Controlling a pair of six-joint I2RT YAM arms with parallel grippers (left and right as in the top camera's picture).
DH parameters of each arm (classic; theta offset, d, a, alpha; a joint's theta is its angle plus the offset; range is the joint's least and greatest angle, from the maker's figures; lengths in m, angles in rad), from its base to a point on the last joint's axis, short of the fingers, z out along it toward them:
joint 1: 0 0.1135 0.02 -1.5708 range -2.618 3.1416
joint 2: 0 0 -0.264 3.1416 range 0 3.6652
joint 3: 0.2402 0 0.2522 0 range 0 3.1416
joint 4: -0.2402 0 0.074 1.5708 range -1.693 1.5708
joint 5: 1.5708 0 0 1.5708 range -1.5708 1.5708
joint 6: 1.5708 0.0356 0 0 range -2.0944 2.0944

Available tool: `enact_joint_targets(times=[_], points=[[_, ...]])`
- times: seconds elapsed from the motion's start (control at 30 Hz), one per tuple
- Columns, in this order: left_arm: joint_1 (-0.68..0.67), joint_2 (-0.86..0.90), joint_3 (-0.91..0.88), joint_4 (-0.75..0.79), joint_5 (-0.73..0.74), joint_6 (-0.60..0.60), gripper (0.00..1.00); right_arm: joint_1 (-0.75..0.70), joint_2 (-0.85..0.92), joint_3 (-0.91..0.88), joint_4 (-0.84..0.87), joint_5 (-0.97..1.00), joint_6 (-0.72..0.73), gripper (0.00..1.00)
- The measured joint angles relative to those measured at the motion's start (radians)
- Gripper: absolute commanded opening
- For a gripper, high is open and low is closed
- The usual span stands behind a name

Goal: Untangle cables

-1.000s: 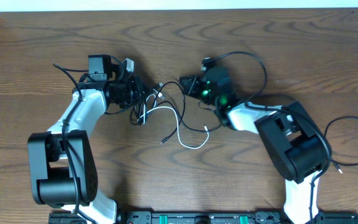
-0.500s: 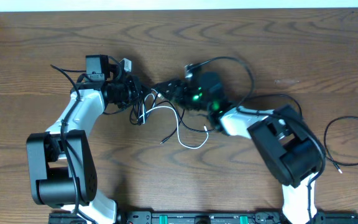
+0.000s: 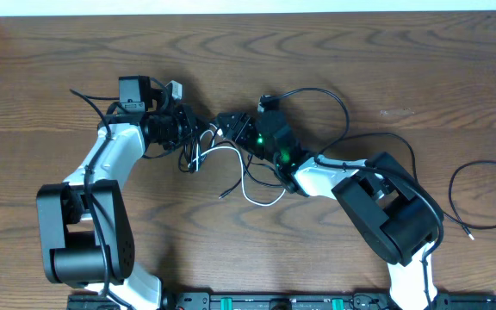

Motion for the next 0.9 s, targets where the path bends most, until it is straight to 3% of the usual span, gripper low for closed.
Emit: enact_joint_targets(times=[0.57,0.9], points=[[0.000,0.000,0.000,0.000,0.000,0.000,0.08,0.021,0.000,0.000,0.038,0.068,0.003,0.60],[0.000,0.000,0.000,0.000,0.000,0.000,0.08,0.049,0.009,0.002,0.042,0.160,0.006,0.54]])
